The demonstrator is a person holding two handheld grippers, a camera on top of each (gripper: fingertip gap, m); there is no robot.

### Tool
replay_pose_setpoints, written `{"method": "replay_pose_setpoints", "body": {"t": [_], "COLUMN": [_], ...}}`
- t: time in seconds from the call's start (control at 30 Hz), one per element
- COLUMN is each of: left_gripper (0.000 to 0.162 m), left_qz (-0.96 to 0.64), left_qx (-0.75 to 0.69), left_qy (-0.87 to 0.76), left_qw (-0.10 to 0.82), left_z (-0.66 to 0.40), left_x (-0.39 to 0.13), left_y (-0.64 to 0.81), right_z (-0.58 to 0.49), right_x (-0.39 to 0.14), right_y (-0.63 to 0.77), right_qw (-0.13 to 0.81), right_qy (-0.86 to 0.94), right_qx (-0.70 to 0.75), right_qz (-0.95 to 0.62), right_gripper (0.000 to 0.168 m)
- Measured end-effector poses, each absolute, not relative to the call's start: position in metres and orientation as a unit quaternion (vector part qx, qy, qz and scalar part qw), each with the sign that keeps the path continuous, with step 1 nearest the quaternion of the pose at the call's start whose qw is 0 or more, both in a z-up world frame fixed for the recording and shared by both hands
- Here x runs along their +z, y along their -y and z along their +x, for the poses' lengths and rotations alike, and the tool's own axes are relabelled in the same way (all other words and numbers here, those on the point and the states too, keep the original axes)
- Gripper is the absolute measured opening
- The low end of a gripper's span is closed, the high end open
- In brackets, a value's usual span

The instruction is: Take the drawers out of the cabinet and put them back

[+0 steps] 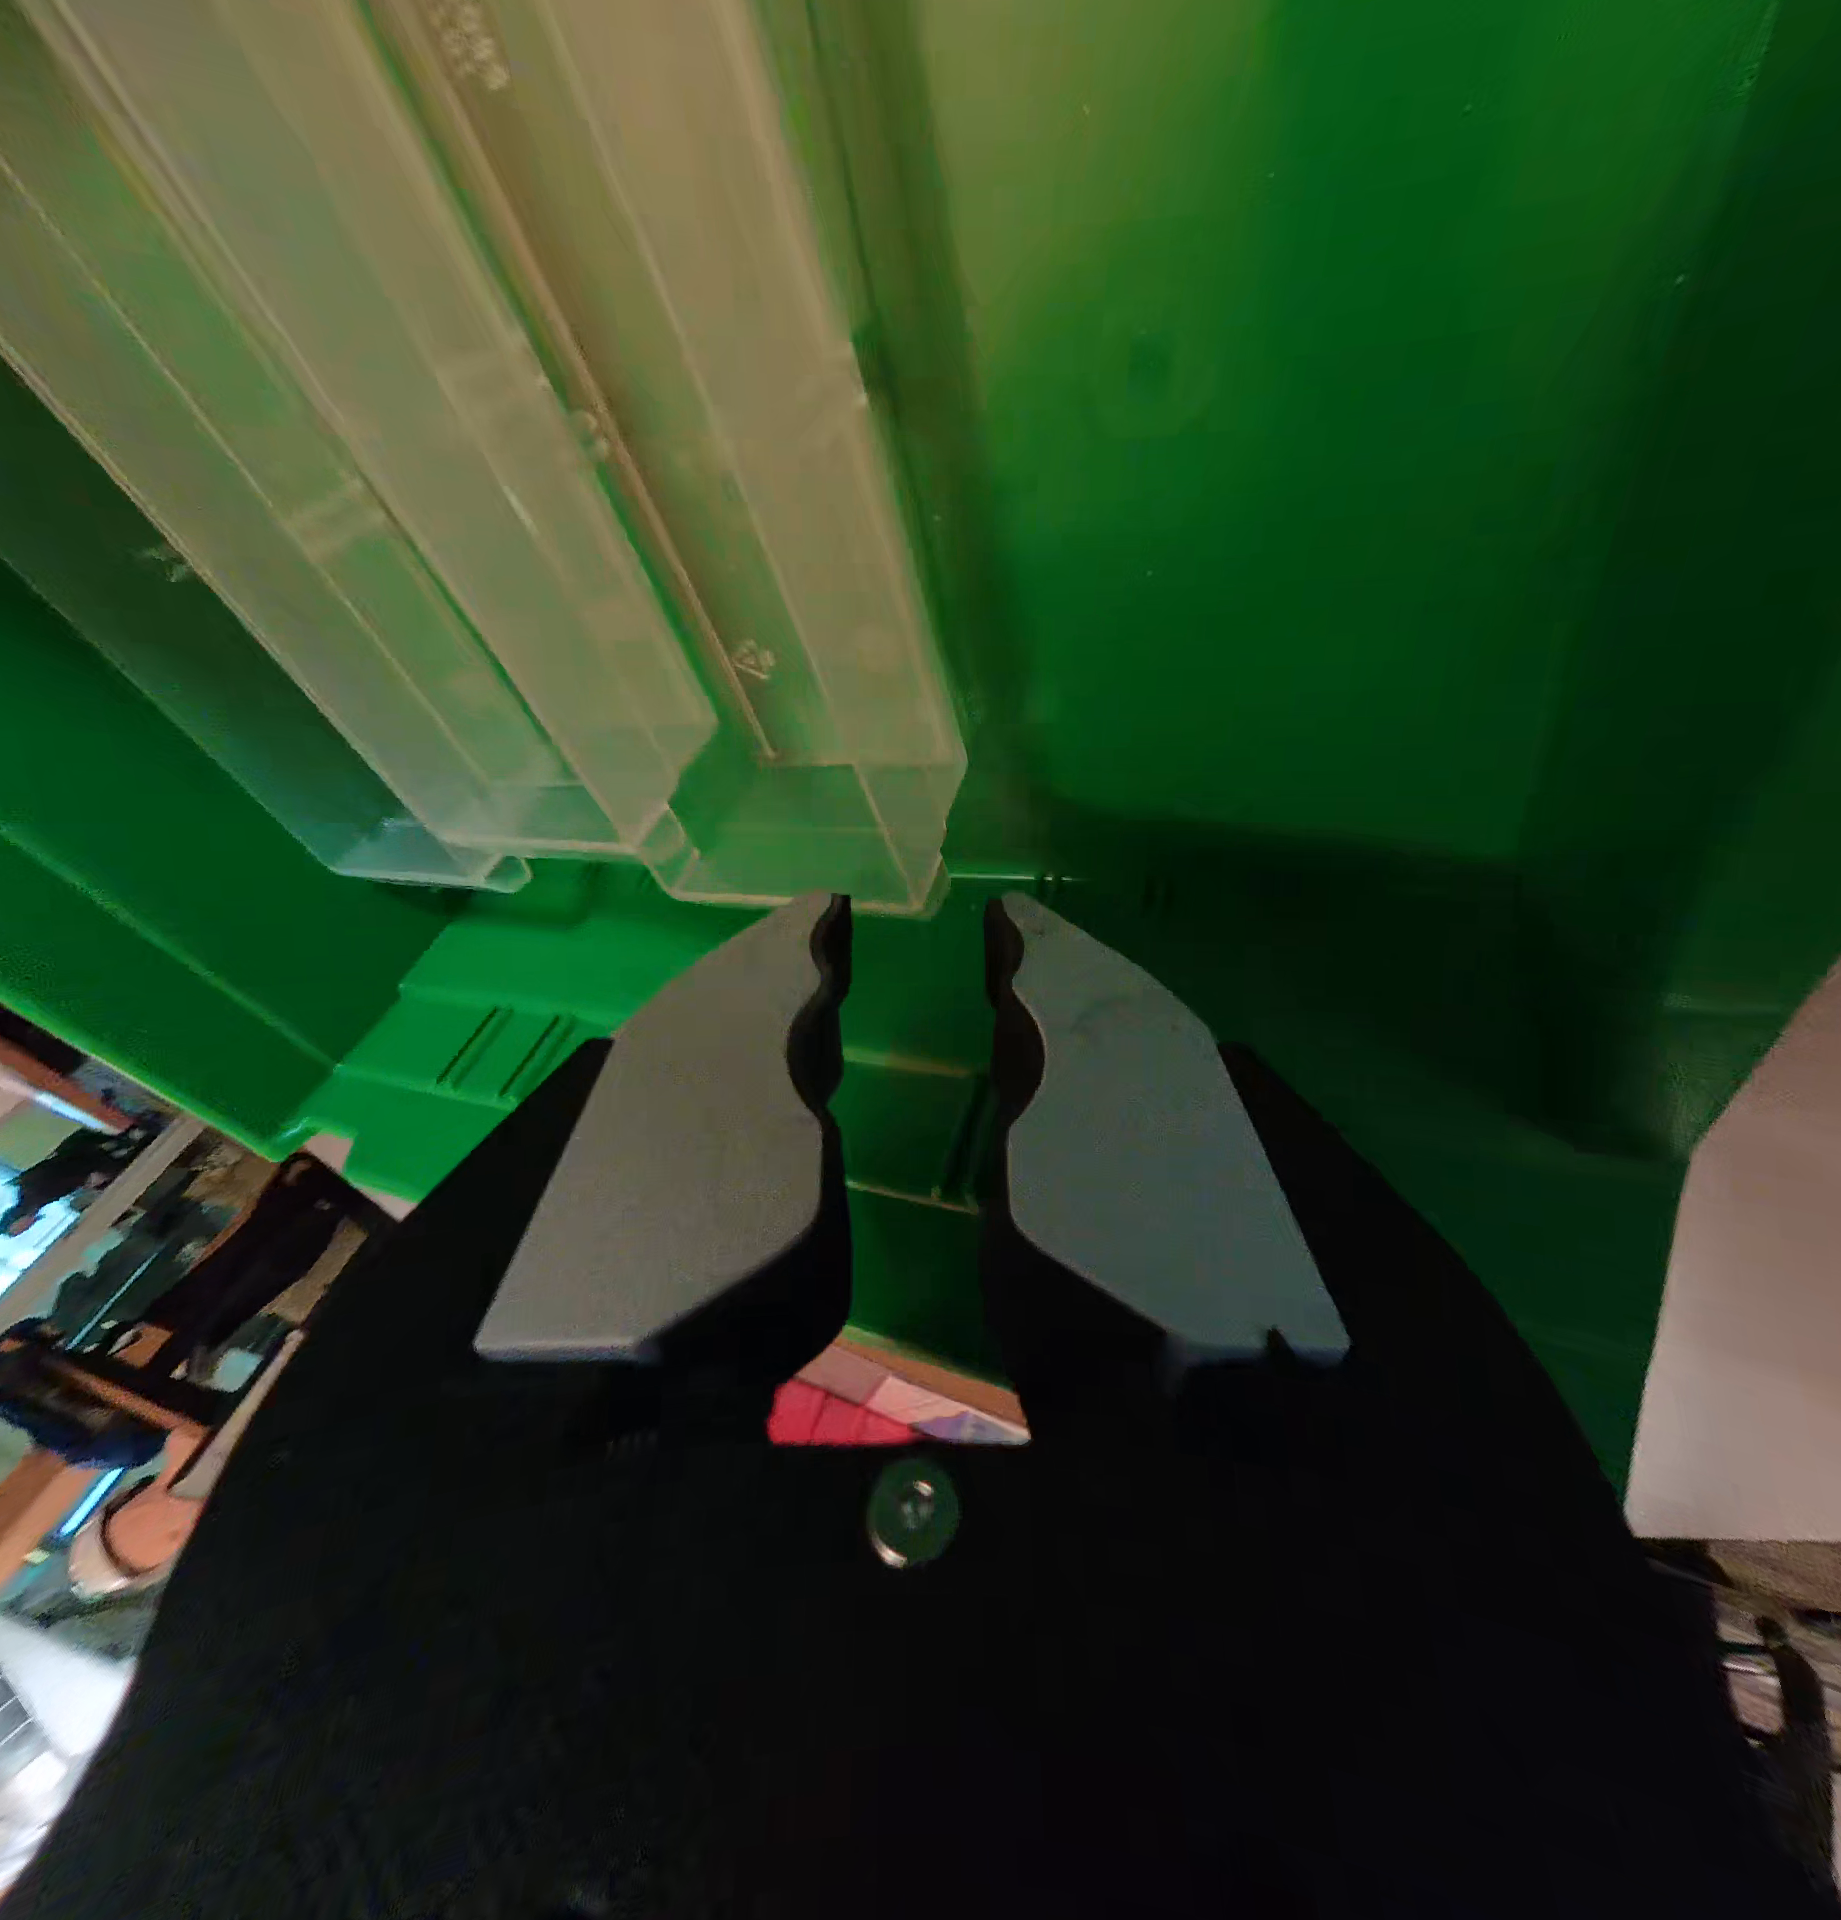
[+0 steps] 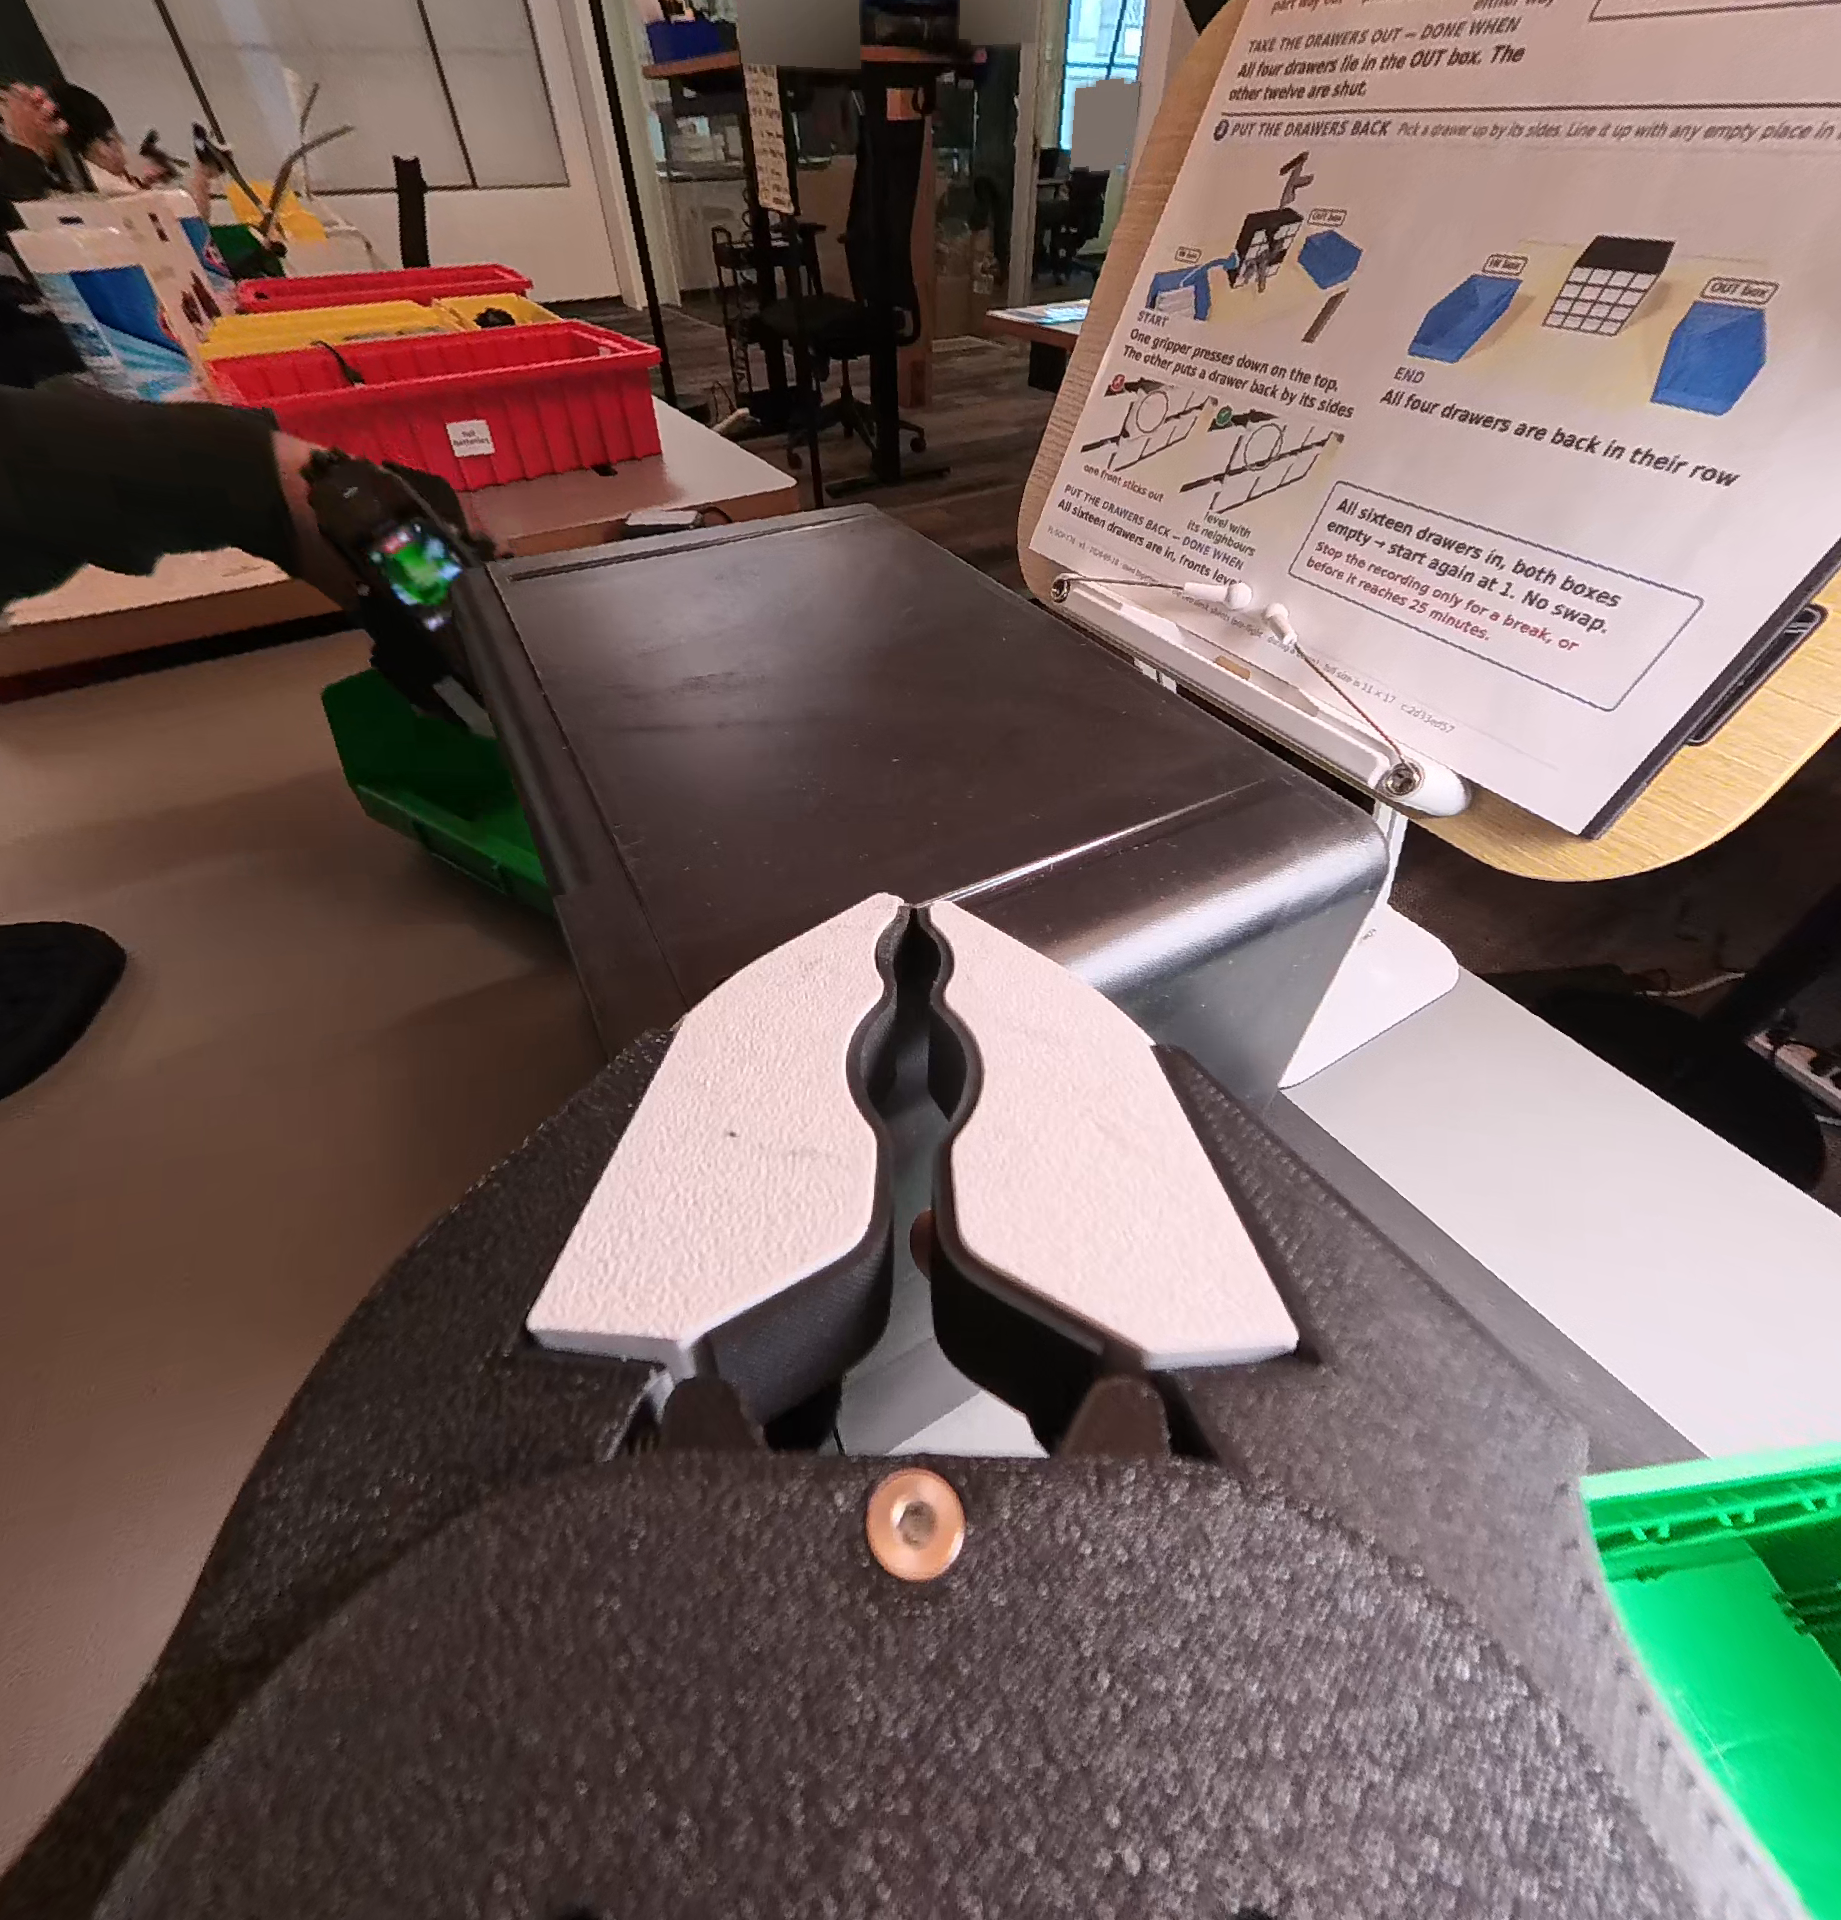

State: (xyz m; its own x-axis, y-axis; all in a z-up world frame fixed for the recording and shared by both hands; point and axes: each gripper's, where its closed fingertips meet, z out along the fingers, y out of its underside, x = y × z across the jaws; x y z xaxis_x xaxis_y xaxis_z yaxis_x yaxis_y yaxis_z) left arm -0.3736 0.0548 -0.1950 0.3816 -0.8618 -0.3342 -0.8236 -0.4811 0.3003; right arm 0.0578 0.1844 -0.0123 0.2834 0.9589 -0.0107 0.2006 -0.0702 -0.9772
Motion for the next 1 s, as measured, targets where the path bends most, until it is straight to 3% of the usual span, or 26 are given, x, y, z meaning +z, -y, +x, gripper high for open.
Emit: {"method": "replay_pose_setpoints", "body": {"t": [0.2,0.27,0.33,0.43,0.7,0.8,1.0], "left_gripper": [0.000,0.000,0.002,0.018,0.044,0.044,0.027], "left_qz": [0.830,0.842,0.856,0.845,0.744,0.710,0.716], "left_qx": [-0.210,-0.166,-0.113,-0.137,-0.292,-0.320,-0.288], "left_qy": [0.515,0.513,0.504,0.515,0.600,0.621,0.618], "left_qw": [0.038,0.014,-0.021,-0.038,0.039,0.087,0.153], "left_z": [-0.361,-0.342,-0.321,-0.324,-0.372,-0.381,-0.379], "left_x": [-0.193,-0.191,-0.187,-0.178,-0.182,-0.190,-0.210], "left_y": [-0.047,-0.040,-0.036,-0.038,-0.058,-0.063,-0.048], "right_z": [0.058,0.058,0.058,0.058,0.058,0.058,0.058], "right_x": [-0.012,-0.012,-0.012,-0.012,-0.012,-0.012,-0.012], "right_y": [-0.184,-0.184,-0.184,-0.184,-0.184,-0.184,-0.184], "right_qw": [0.498,0.498,0.499,0.500,0.501,0.502,0.500], "right_qy": [0.463,0.464,0.464,0.464,0.463,0.464,0.466], "right_qx": [0.386,0.385,0.383,0.380,0.381,0.382,0.387], "right_qz": [-0.623,-0.623,-0.624,-0.625,-0.624,-0.622,-0.619], "right_gripper": [0.000,0.000,0.000,0.000,0.000,0.000,0.000]}}
